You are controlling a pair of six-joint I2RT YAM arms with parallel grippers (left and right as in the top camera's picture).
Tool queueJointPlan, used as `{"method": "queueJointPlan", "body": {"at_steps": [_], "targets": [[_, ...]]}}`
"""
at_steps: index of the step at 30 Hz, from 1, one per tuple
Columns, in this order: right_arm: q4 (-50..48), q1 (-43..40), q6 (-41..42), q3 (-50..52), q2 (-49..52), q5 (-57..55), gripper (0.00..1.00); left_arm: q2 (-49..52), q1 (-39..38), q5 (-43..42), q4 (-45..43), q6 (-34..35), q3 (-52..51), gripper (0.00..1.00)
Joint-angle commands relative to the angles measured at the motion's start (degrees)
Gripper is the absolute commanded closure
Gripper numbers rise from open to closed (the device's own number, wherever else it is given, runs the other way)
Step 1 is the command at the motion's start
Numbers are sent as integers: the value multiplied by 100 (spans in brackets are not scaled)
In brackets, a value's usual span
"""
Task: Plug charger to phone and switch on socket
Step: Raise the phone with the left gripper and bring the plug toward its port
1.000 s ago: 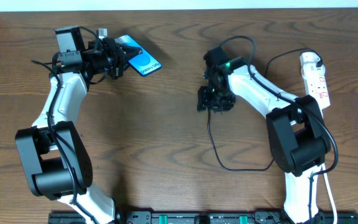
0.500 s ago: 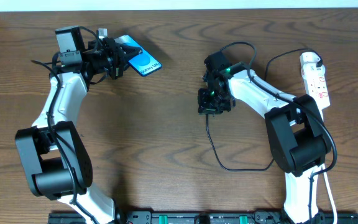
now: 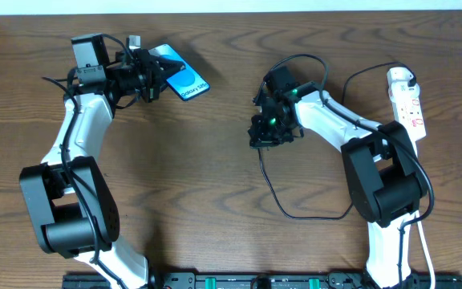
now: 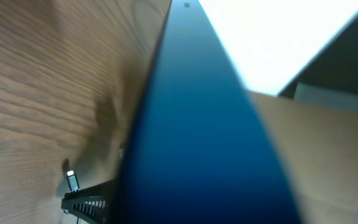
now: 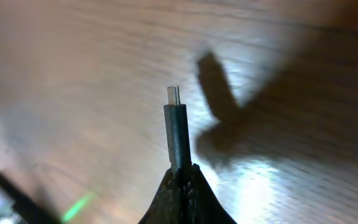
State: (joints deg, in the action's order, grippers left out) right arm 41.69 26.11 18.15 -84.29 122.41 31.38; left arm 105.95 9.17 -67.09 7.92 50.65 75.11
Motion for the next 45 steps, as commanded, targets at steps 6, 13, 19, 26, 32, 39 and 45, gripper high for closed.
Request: {"method": "queueJointPlan", "body": {"at_steps": [6, 13, 19, 26, 32, 39, 45], "targets": [[-125, -310, -605, 28, -841, 1200, 99, -72, 13, -903, -55, -608, 13, 93], [-275, -326, -614, 31, -1038, 2291, 99, -72, 15, -1102, -184, -549, 13, 93], [-1121, -323, -343, 31, -1040, 3412, 99, -72, 13, -1327, -1582, 555, 13, 93], [-1989, -313, 319, 31, -1040, 3941, 99, -72, 15, -1305, -2951, 1637, 13, 93], [-2841, -280, 1086, 28, -1043, 4065, 99, -72, 15, -997, -3797, 2391, 13, 93], [-3934, -96, 1982, 28, -1045, 4151, 99, -72, 48, -874, -3893, 2468, 13, 93], [-4087, -76, 2103, 28, -1045, 4146, 99, -72, 323, -874, -3893, 2470, 13, 93]]}}
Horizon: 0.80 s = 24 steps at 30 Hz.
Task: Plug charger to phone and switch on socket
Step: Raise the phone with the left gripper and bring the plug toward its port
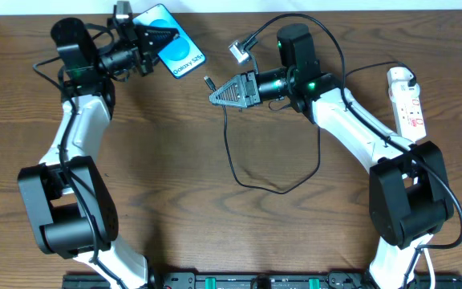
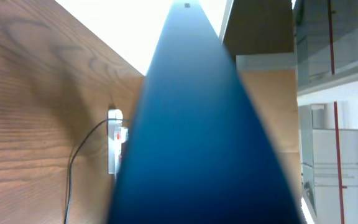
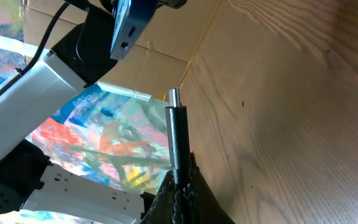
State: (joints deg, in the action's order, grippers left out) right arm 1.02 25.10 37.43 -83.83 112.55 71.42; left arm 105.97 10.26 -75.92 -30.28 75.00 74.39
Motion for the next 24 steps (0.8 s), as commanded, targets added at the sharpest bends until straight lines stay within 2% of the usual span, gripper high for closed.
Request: {"method": "queueJointPlan", "body": {"at_steps": [1, 14, 24], "targets": [[-20, 26, 175, -17, -59, 138, 99, -74, 251, 9, -72, 33, 85, 93], [-157, 164, 208, -17, -59, 57, 99, -74, 269, 129, -72, 28, 85, 93], [-962, 232, 903, -17, -59, 79, 99, -74, 269, 201, -72, 26, 85, 93]]}}
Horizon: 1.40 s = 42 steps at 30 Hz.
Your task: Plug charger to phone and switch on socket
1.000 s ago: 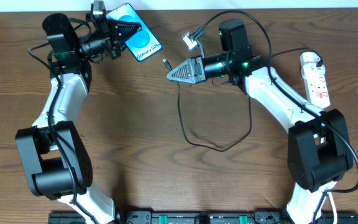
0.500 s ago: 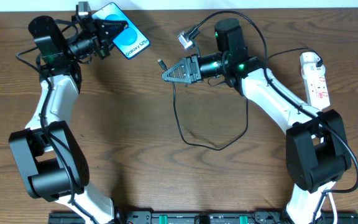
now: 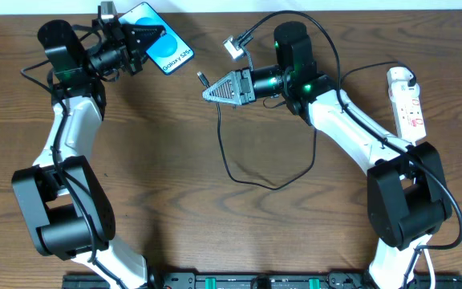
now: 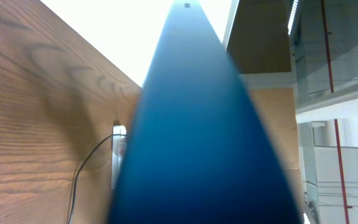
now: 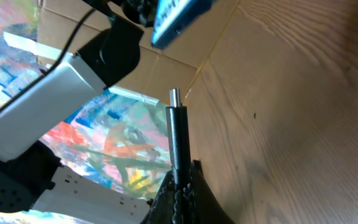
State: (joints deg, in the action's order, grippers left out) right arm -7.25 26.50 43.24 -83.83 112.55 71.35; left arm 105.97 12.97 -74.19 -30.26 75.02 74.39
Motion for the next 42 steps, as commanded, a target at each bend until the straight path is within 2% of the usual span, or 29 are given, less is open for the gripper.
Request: {"method": "queueJointPlan", "body": {"at_steps": [1, 11, 25, 42], "targets": [[-205, 118, 387, -17, -59, 76, 99, -74, -2, 28, -74, 24, 85, 93], [-323, 260, 710, -15, -59, -286, 99, -74, -52, -168, -74, 4, 85, 93], [-326, 284, 710, -15, -59, -391, 99, -74, -105, -531, -72, 7, 85, 93], [-326, 284, 710, -15, -59, -389, 99, -74, -278, -579, -72, 4, 85, 93]]}}
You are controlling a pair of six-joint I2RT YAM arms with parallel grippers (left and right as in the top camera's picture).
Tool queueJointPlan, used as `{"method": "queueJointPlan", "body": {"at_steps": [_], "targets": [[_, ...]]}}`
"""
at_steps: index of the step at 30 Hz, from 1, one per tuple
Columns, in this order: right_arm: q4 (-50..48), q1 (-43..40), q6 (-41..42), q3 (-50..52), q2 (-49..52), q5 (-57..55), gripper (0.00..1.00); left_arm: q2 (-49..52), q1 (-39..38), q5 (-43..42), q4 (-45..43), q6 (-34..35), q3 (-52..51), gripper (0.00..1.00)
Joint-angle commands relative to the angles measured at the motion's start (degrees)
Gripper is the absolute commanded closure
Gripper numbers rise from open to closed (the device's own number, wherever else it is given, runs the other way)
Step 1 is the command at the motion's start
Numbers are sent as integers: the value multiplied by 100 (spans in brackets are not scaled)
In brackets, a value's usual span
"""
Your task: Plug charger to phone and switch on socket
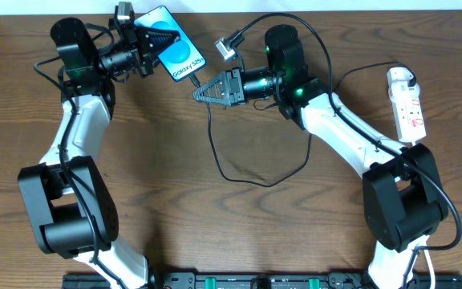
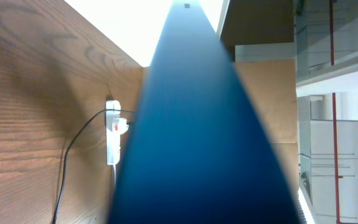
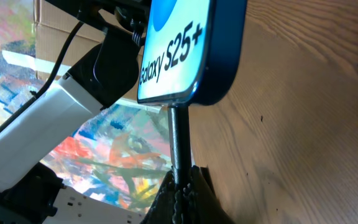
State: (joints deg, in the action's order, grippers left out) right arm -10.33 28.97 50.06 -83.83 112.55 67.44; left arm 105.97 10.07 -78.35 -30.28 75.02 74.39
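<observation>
A blue phone (image 1: 174,54) with a "Galaxy S25+" screen is held above the table's far edge, my left gripper (image 1: 145,42) shut on it. Its dark blue back (image 2: 197,137) fills the left wrist view. My right gripper (image 1: 202,92) is shut on the black charger plug (image 3: 179,146). The plug's tip meets the phone's bottom edge (image 3: 213,93); the metal tip is hidden there. The black cable (image 1: 239,172) hangs in a loop to the table. The white socket strip (image 1: 406,102) lies at the far right.
A second cable runs from the socket strip past my right arm (image 1: 351,132). Cardboard and a colourful painted panel (image 3: 98,143) stand beyond the table's far edge. Bare wooden table (image 1: 215,233) lies below both arms.
The phone has moved right and slightly down towards my right gripper. The plug, which was short of the phone with its metal tip showing, now touches the phone's bottom edge.
First my left gripper held the phone low over the table, and my right gripper held the plug pointing down at the table's centre. Then both were raised at the far edge, plug aimed left at the phone. The gap has closed to contact.
</observation>
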Motion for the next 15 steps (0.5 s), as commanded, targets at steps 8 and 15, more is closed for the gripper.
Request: {"method": "queueJointPlan", "body": {"at_steps": [8, 15], "targets": [[-17, 37, 28, -15, -59, 2, 99, -74, 13, -166, -68, -31, 85, 93], [-17, 37, 28, -17, -59, 2, 99, -74, 9, -166, -68, -39, 85, 93]]}}
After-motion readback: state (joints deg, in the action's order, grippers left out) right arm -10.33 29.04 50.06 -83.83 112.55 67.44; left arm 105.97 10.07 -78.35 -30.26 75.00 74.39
